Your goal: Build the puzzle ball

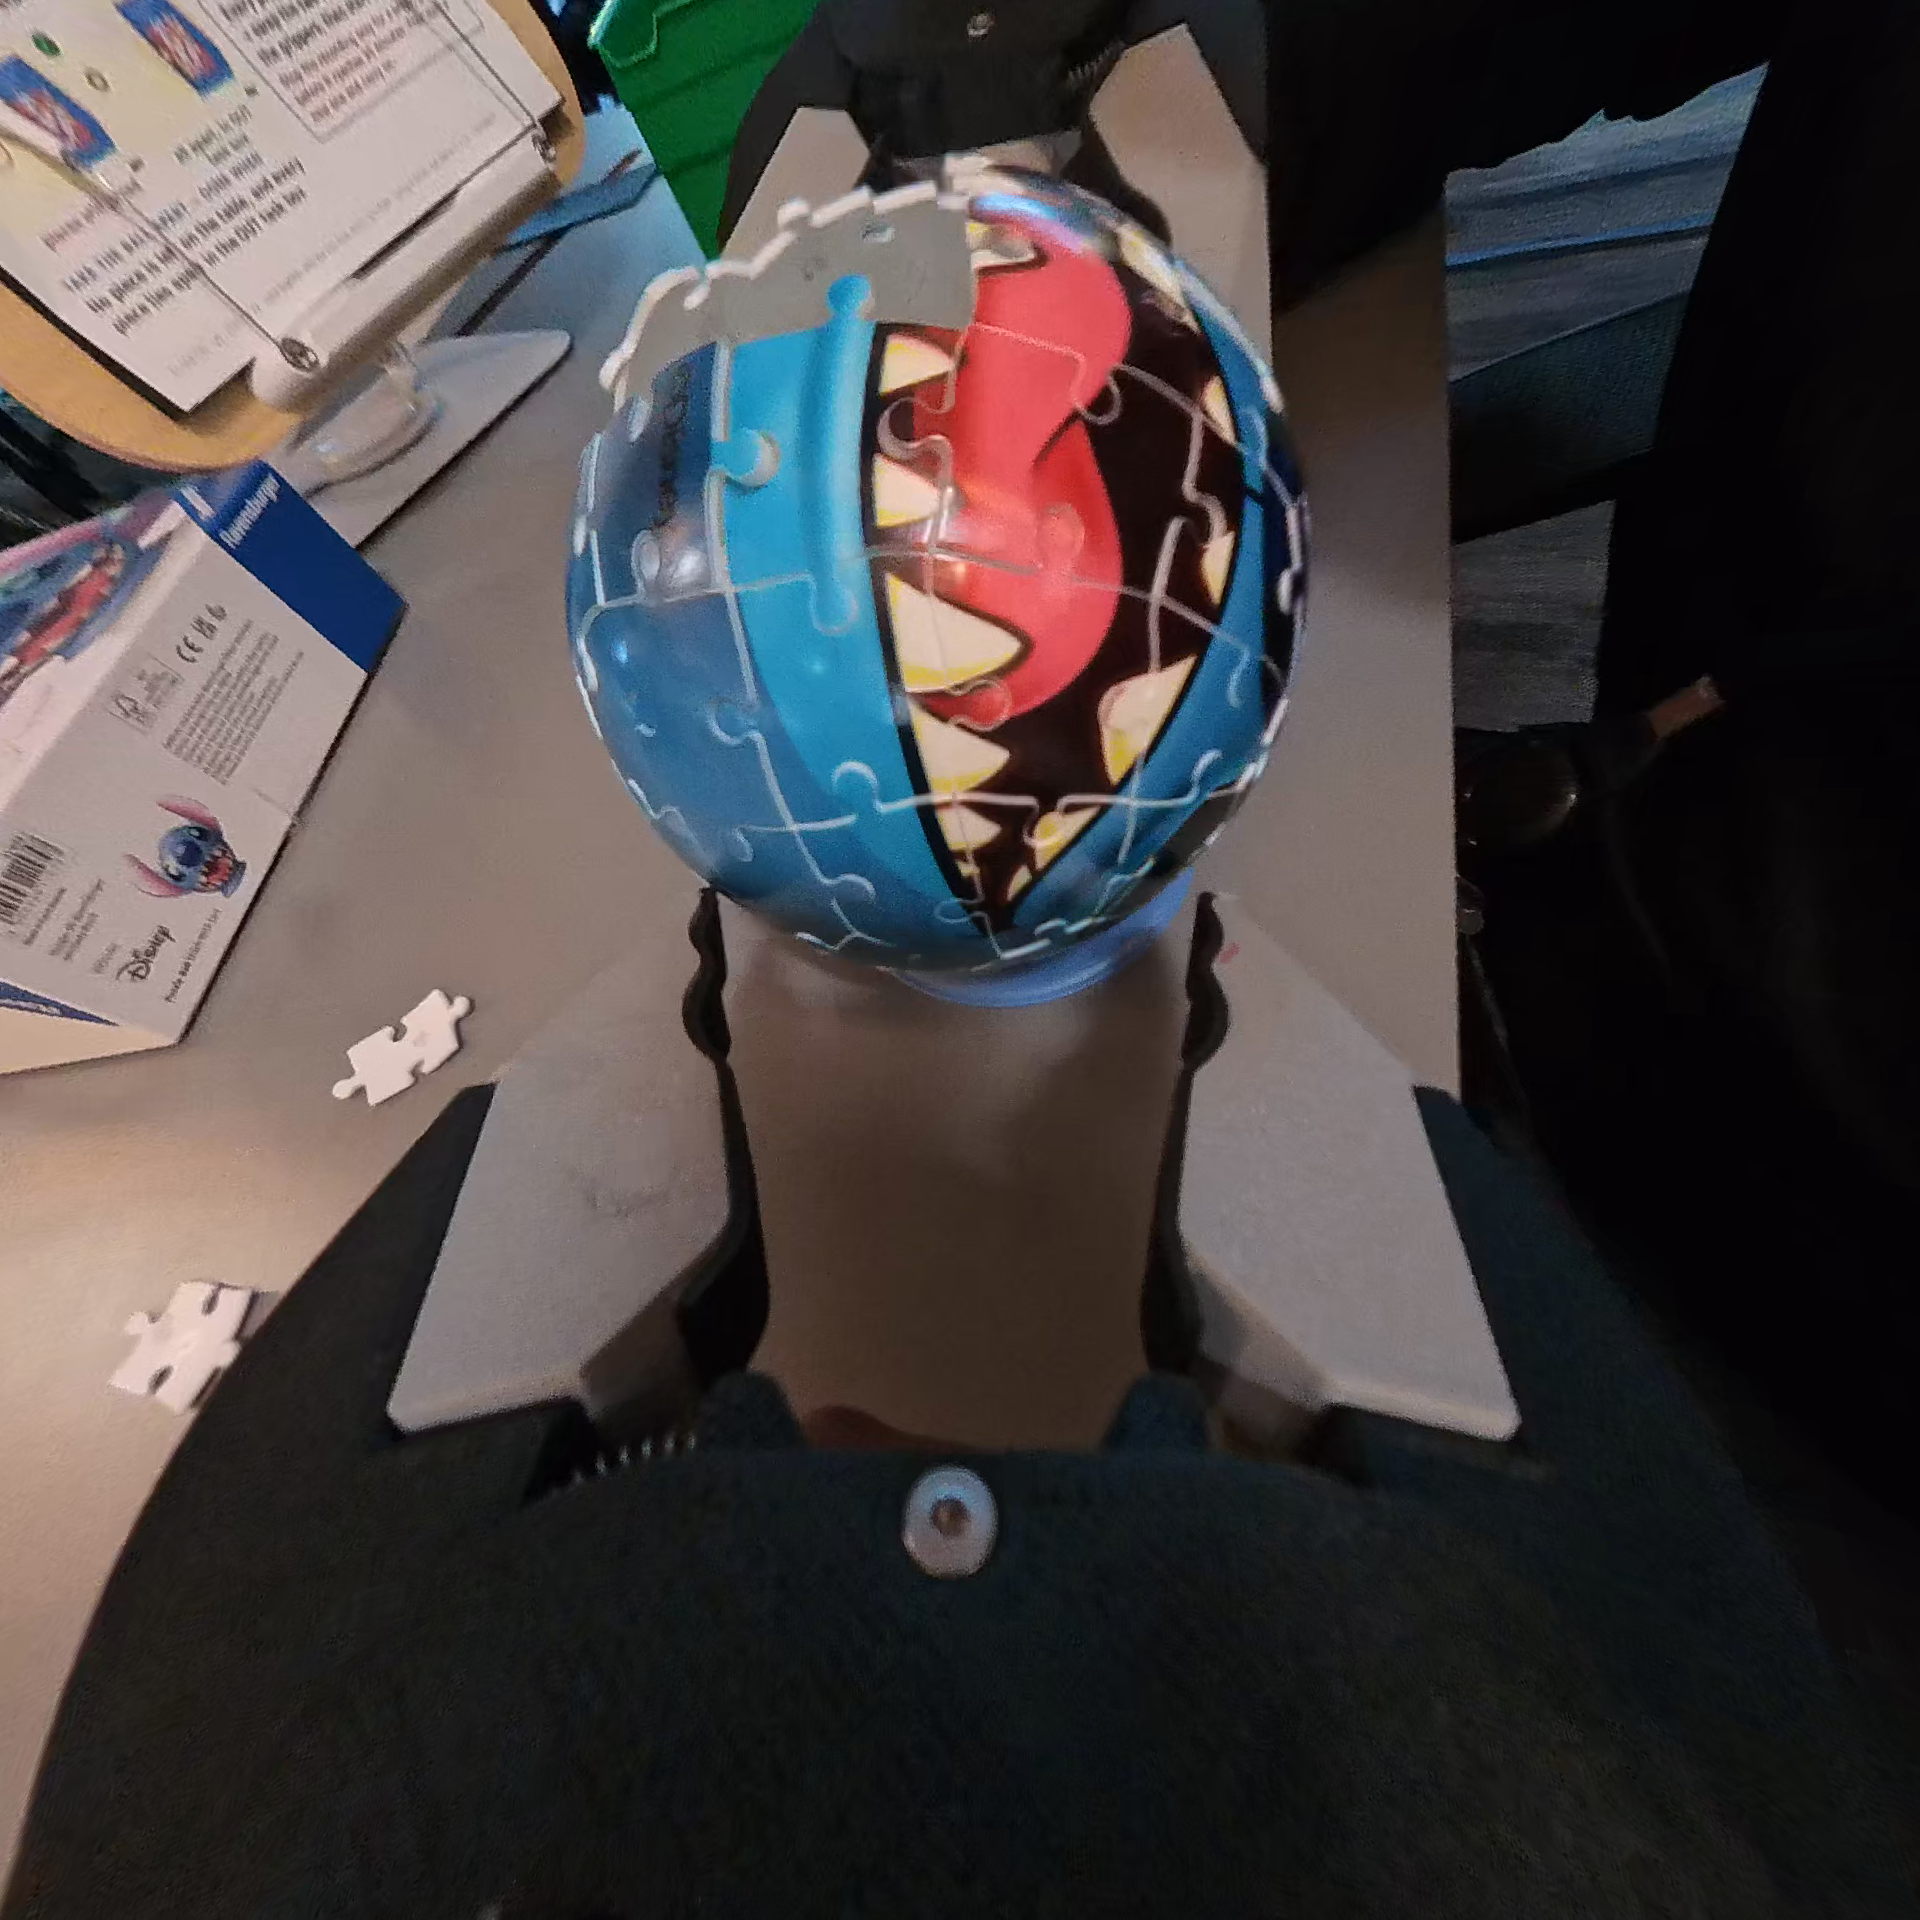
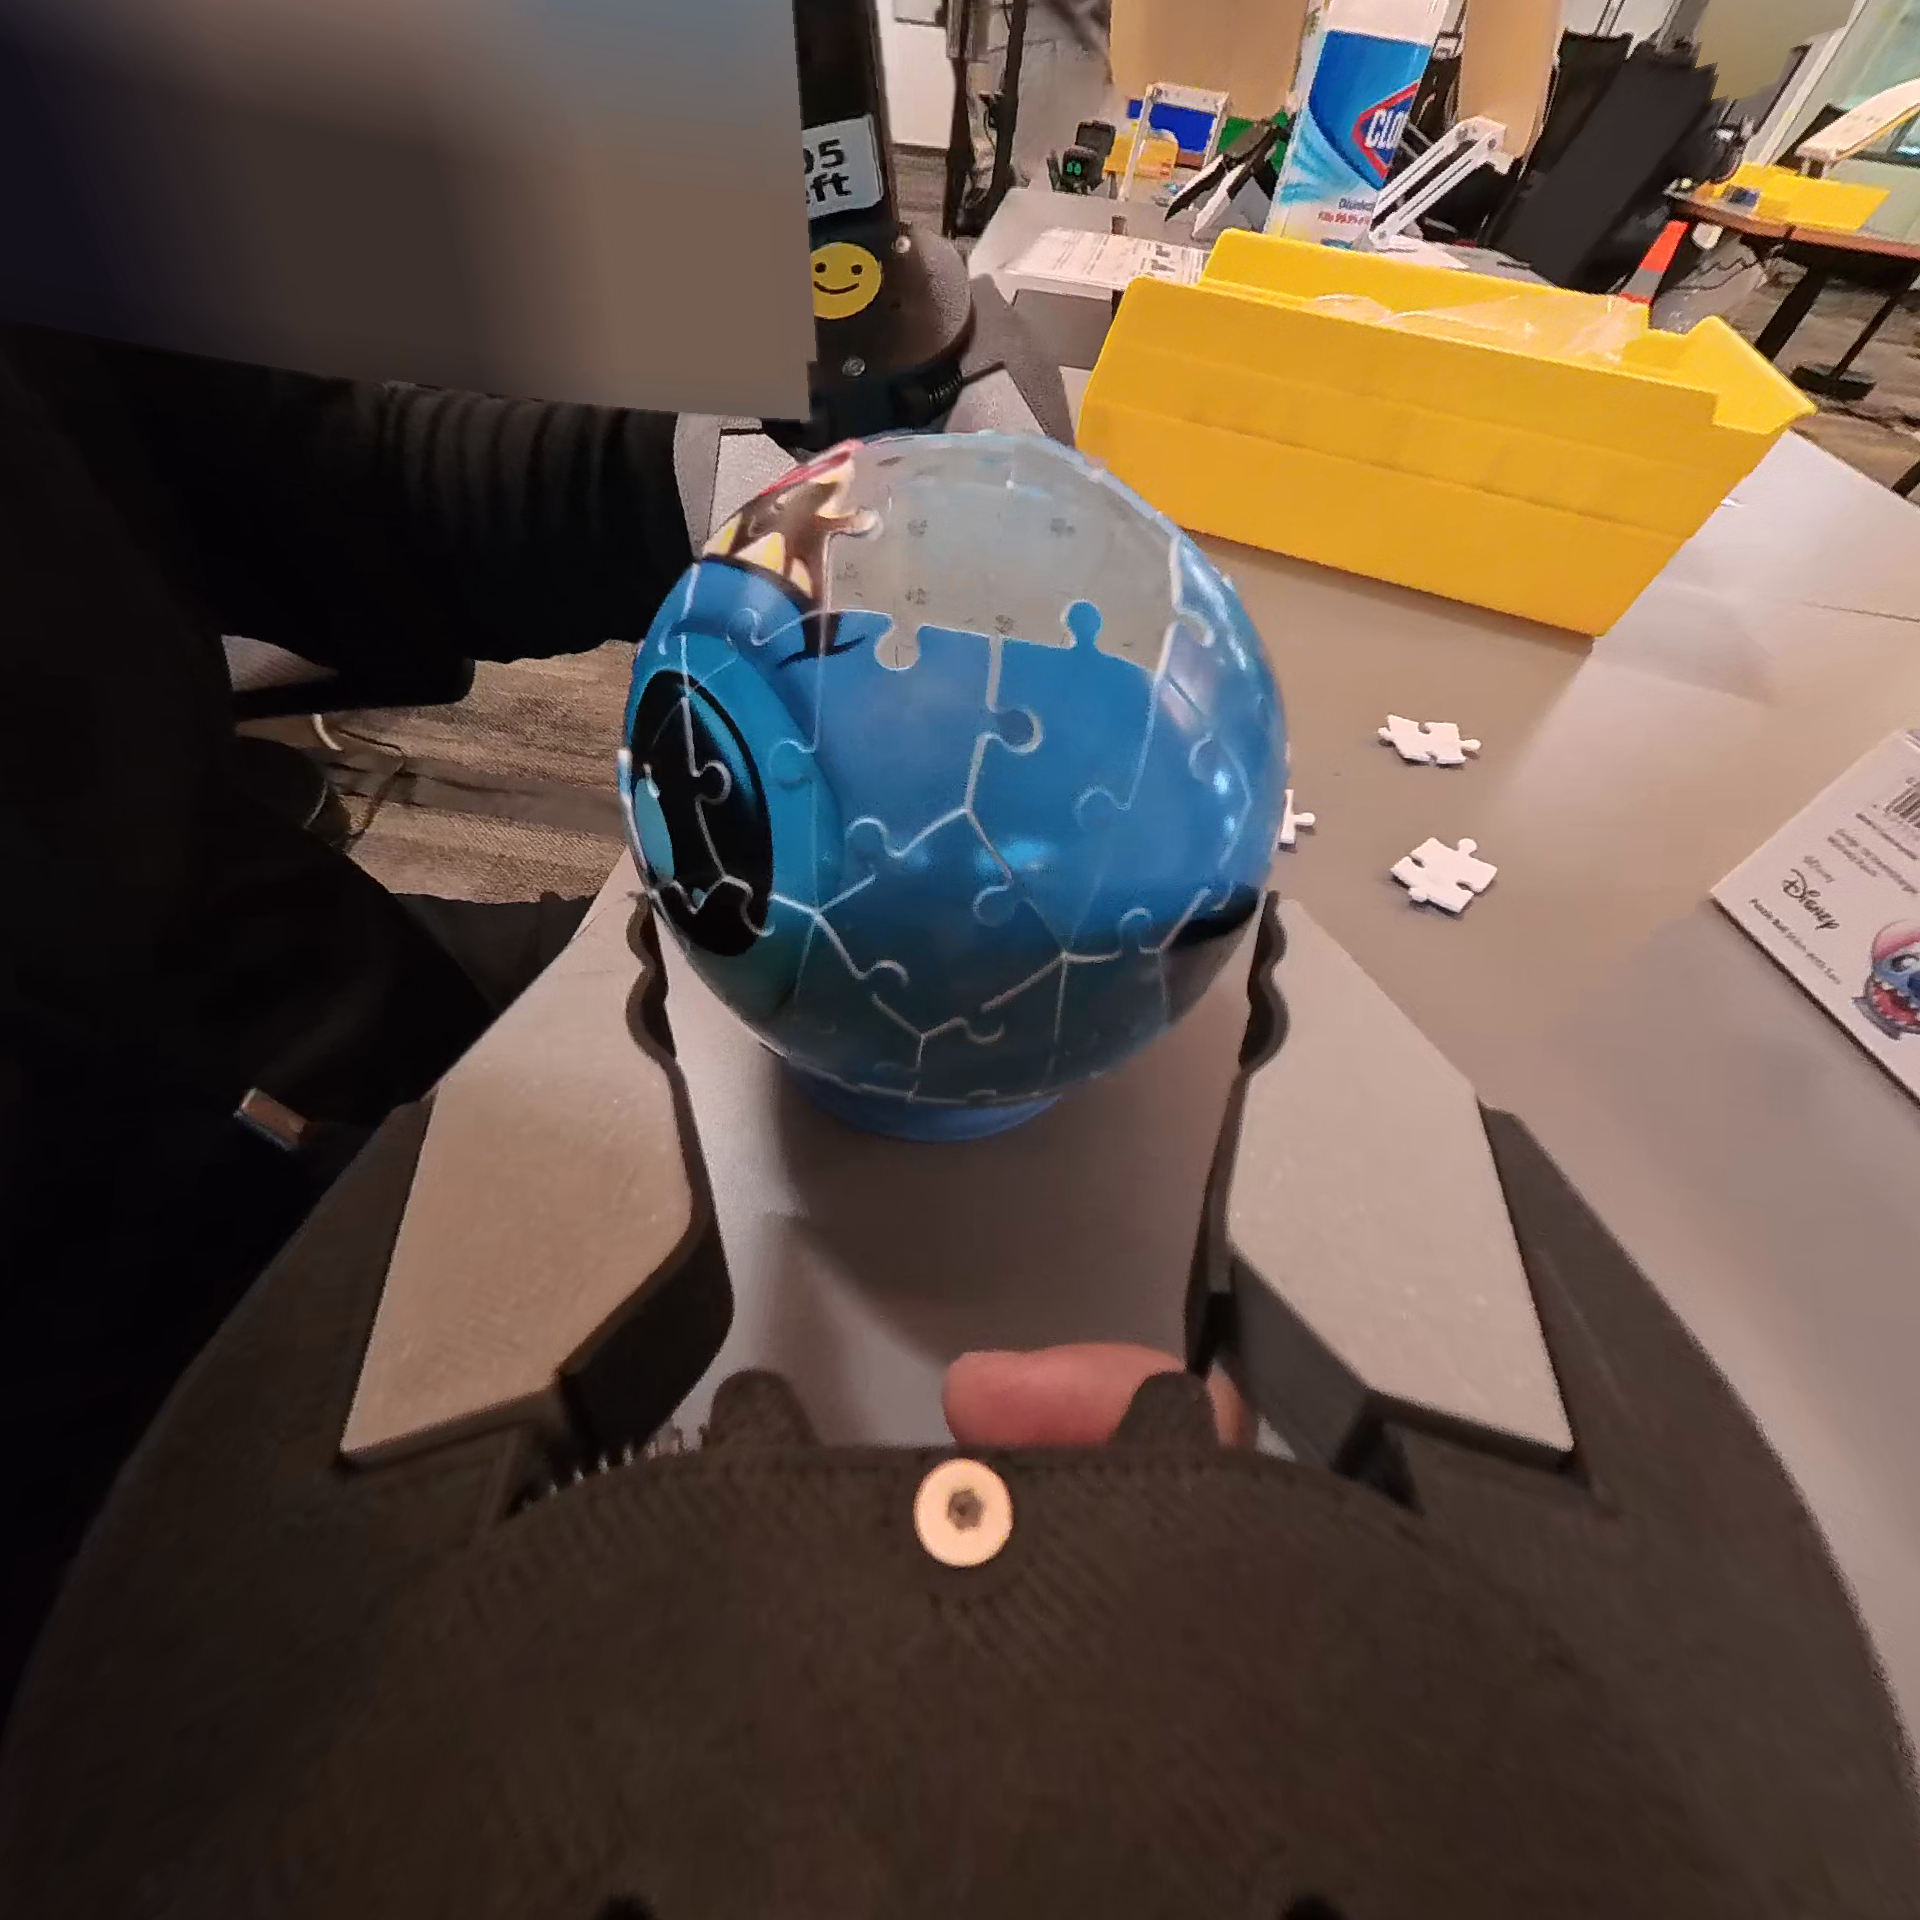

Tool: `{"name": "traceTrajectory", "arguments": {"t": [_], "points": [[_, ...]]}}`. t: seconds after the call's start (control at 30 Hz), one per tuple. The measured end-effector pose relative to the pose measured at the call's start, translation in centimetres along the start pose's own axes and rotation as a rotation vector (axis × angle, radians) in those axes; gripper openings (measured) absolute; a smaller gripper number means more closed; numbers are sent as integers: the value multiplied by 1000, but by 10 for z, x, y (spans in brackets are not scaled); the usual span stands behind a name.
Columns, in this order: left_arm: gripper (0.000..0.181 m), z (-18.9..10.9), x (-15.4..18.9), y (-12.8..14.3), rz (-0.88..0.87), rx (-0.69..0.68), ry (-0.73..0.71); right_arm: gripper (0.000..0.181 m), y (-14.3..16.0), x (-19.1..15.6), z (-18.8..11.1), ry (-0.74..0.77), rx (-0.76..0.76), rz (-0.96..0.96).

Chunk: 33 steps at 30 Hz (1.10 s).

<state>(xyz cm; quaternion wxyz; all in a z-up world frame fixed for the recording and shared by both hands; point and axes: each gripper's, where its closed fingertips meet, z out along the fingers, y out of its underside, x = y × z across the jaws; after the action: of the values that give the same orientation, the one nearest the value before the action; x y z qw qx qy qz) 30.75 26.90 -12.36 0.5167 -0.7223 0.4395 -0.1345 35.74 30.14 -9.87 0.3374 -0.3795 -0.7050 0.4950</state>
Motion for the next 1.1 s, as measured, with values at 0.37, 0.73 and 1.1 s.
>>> {"name": "traceTrajectory", "arguments": {"t": [0.37, 0.73, 1.1], "points": [[102, 9, 0, -2, 31, -21, -37, 117, 11, 3, 10, 147, -112, -269], [113, 14, -5, -7, -7, -8, -66, 119, 10, 4, 13, 161, -119, -260], [113, 16, 1, -4, -212, -43, 30, 119, -1, 1, 13, 43, -34, 20]]}}
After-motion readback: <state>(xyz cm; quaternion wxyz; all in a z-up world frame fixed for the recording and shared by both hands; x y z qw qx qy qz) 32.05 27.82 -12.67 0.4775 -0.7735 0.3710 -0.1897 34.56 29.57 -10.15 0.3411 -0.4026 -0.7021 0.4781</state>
